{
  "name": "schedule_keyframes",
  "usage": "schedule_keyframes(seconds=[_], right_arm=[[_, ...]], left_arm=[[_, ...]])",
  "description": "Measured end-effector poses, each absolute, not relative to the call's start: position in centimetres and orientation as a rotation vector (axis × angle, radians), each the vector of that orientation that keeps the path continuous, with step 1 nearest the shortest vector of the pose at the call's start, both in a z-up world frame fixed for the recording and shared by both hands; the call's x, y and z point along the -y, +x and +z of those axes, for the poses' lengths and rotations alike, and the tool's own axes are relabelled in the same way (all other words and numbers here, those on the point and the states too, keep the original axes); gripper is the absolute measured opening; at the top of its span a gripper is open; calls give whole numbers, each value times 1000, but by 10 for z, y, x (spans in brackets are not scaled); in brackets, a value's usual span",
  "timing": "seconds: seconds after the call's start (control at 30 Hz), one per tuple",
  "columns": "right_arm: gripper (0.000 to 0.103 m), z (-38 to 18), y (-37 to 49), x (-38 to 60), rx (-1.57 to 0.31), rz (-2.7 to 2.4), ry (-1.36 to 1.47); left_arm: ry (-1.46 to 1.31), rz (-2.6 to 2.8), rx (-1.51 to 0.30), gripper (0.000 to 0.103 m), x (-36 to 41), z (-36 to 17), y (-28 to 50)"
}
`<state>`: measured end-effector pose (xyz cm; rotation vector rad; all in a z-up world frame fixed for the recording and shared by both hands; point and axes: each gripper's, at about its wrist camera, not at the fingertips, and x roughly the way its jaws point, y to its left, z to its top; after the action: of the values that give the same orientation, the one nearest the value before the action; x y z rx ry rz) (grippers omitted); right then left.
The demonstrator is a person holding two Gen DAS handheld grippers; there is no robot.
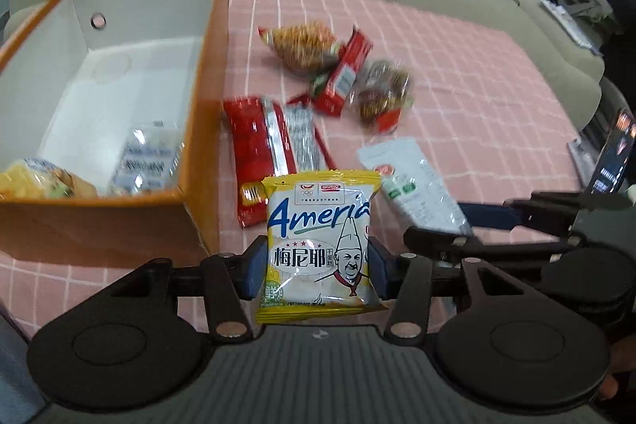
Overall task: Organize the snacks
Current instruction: 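Carry both packets over the box and lower them inside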
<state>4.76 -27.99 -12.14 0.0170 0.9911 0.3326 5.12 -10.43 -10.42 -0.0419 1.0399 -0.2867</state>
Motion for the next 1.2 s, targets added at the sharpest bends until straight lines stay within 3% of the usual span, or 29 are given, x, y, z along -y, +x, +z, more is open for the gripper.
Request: schedule_keyframes(seconds=[0.73, 1.2], right_arm=[[45, -7, 65, 202, -747, 481, -75], [45, 3, 116, 113, -763, 575, -170]], left_arm=[[-52, -139, -848, 58, 15, 3, 70], [139, -83, -962, 58, -28, -2, 128]])
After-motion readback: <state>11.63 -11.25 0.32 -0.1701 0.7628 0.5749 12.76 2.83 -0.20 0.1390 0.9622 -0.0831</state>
